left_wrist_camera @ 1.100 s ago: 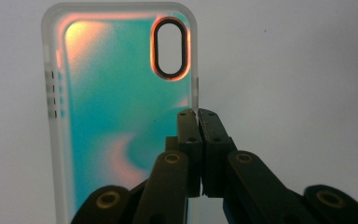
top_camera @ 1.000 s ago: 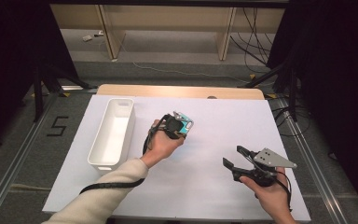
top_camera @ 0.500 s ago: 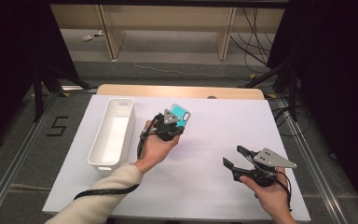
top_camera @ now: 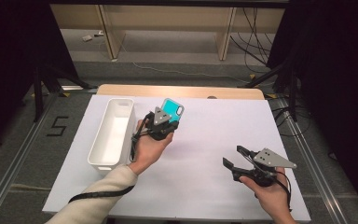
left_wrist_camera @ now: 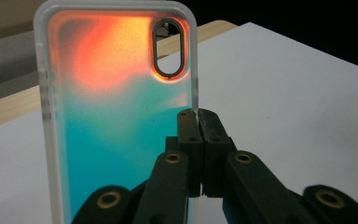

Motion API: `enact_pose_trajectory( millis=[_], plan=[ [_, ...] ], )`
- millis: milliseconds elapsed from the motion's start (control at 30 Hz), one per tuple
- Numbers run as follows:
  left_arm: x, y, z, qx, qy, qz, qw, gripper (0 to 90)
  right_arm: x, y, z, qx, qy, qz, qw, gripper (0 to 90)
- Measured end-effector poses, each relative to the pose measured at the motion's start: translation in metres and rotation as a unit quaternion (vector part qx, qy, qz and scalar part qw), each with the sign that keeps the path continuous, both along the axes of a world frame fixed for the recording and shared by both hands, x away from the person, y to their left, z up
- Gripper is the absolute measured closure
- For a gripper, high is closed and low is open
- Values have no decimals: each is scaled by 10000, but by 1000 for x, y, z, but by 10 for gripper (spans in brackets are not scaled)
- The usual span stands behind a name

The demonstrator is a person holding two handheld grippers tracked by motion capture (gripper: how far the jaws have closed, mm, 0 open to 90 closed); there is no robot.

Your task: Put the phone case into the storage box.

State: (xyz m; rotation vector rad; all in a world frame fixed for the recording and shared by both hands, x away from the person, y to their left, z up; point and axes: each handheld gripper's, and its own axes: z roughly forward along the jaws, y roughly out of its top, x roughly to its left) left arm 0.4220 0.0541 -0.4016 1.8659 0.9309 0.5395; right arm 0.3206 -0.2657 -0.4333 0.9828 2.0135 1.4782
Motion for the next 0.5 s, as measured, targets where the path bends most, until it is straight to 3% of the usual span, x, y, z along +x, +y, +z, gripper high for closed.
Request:
enact_pose_trajectory(
  millis=[200, 500],
  plan=[
    [-3, 7, 5, -97, -191, 22, 9998, 886, 0, 0, 0, -3, -6, -6, 10000, 292],
    [-8, 19, 14, -283, -327, 116, 9990, 886, 0, 0, 0, 0, -6, -7, 10000, 291]
  ],
)
